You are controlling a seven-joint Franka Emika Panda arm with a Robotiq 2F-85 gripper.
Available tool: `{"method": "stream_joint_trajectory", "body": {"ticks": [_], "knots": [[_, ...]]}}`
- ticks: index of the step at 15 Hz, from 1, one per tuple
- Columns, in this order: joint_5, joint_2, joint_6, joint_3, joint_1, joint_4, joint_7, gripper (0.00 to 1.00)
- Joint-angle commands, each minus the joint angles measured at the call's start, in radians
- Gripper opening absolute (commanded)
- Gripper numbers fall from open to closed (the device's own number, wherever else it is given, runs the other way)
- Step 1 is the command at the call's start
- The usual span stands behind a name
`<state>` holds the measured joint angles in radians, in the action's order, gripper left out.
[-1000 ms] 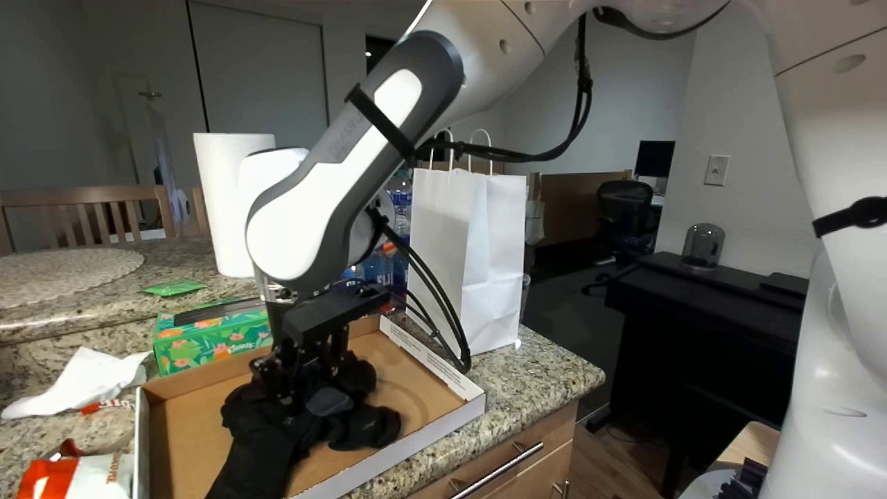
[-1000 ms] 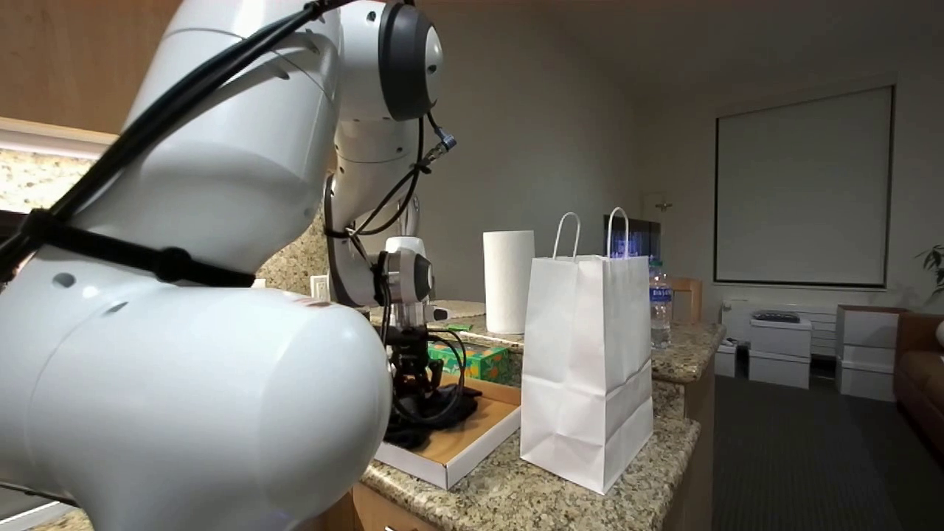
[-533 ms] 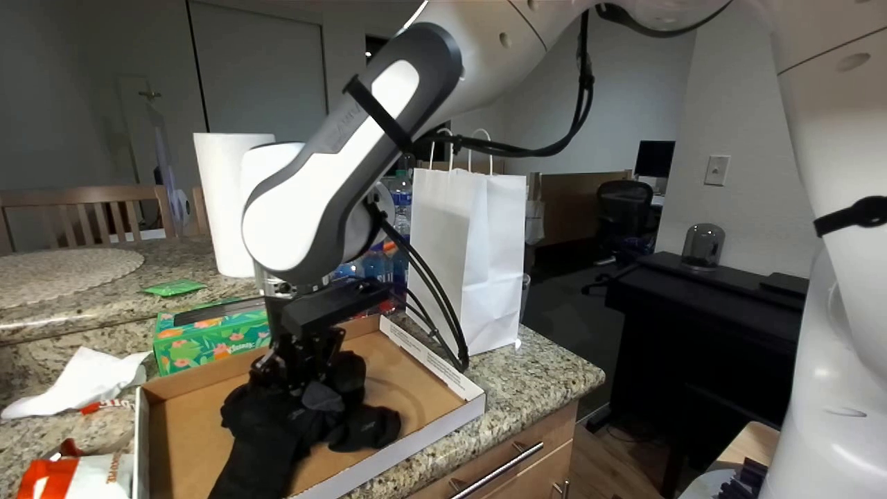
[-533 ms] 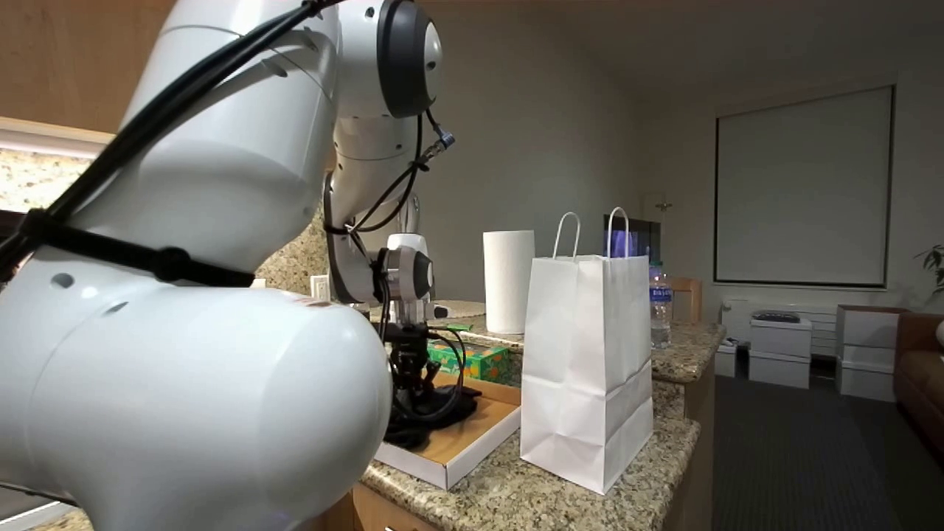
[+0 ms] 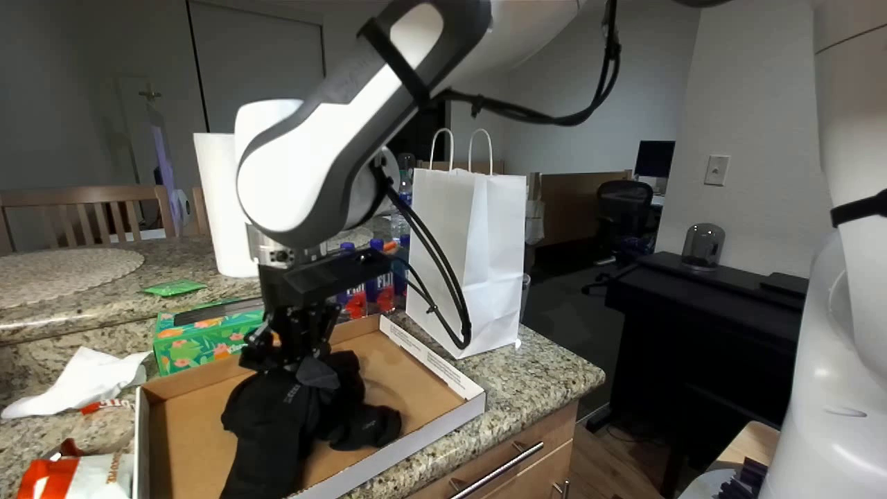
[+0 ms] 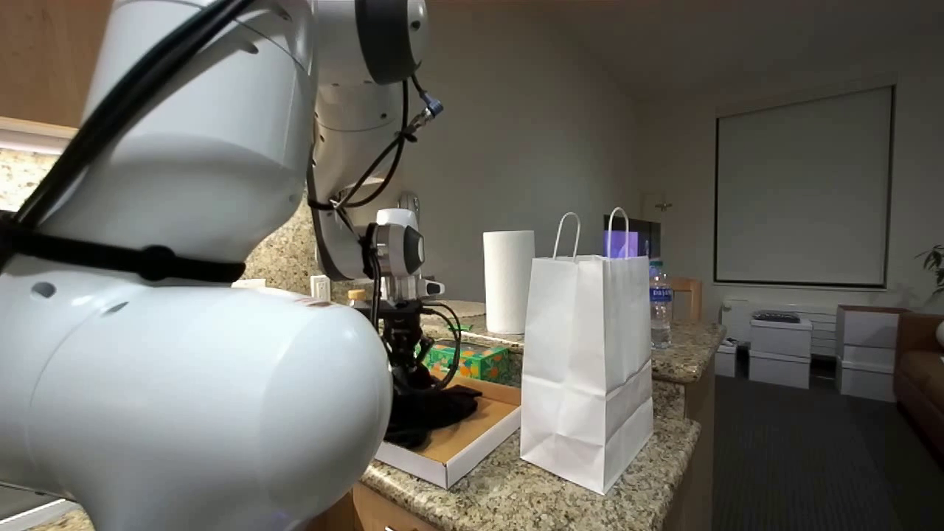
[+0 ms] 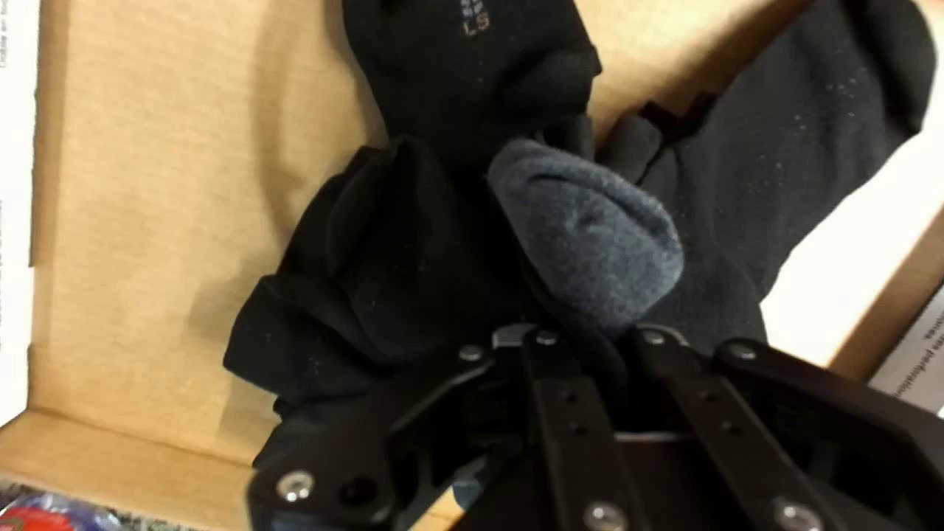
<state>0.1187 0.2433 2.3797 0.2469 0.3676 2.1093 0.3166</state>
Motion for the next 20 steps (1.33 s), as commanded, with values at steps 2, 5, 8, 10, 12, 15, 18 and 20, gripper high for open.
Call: {"method": "stream_joint_trajectory", "body": {"ticks": [2,5,8,10,12,15,18,20], "knots": [[-0.027,-0.204,-0.088,0.031,-0.012,0.061,-0.066,0.11],[-0.041,-0.288,-0.155,0.039,-0.021,0.035,-0.088,0.11],[-0.065,-0.371,-0.204,0.034,-0.03,0.009,-0.121,0.1],[-0.071,-0.415,-0.235,0.03,-0.041,-0.025,-0.121,0.1],[-0.063,-0.449,-0.279,0.027,-0.056,-0.077,-0.108,0.1],[-0.058,-0.479,-0.375,0.017,-0.087,-0.186,-0.097,0.1],[-0.037,-0.483,-0.479,-0.002,-0.144,-0.327,-0.049,0.1],[-0.039,-0.47,-0.545,-0.022,-0.183,-0.419,-0.035,0.1]]}}
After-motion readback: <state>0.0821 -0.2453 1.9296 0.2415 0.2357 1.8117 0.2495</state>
